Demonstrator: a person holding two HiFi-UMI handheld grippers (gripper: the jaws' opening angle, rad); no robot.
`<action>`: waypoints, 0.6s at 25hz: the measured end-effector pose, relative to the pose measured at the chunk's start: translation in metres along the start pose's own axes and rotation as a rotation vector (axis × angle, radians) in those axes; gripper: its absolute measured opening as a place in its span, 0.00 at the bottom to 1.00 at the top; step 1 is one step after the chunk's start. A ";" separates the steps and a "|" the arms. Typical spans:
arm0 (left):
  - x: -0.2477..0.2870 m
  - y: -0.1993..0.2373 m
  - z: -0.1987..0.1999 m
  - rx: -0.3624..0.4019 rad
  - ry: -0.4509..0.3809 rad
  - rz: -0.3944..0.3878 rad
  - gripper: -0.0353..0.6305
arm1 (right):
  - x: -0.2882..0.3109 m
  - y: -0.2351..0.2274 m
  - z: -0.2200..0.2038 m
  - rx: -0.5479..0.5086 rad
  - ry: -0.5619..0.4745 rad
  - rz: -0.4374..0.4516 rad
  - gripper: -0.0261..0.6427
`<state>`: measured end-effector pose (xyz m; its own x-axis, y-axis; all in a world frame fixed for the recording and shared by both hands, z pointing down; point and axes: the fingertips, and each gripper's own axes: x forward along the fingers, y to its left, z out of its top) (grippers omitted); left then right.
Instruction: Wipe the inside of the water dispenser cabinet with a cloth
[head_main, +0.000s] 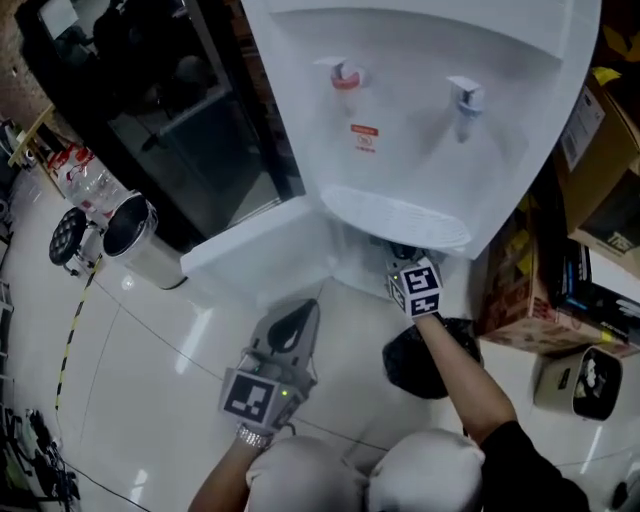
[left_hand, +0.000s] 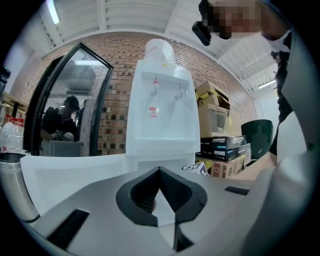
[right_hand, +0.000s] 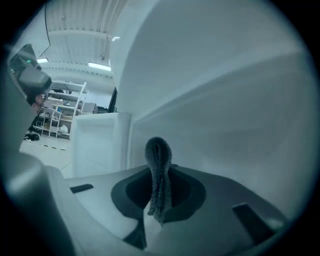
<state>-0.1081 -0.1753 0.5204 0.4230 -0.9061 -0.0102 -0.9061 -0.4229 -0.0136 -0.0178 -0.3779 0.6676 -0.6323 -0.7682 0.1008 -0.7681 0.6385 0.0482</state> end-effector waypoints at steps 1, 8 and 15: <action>-0.002 0.001 0.000 0.002 0.004 0.004 0.06 | 0.004 -0.002 0.006 0.005 -0.015 -0.009 0.08; -0.004 -0.005 0.017 0.028 -0.023 0.006 0.06 | 0.022 0.014 0.031 -0.047 -0.030 0.031 0.08; -0.007 -0.011 0.026 0.033 -0.053 -0.002 0.06 | 0.037 0.027 -0.022 -0.061 0.145 0.124 0.08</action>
<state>-0.1009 -0.1640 0.4948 0.4251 -0.9030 -0.0629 -0.9050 -0.4228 -0.0469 -0.0598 -0.3881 0.6947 -0.6973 -0.6712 0.2517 -0.6745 0.7332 0.0865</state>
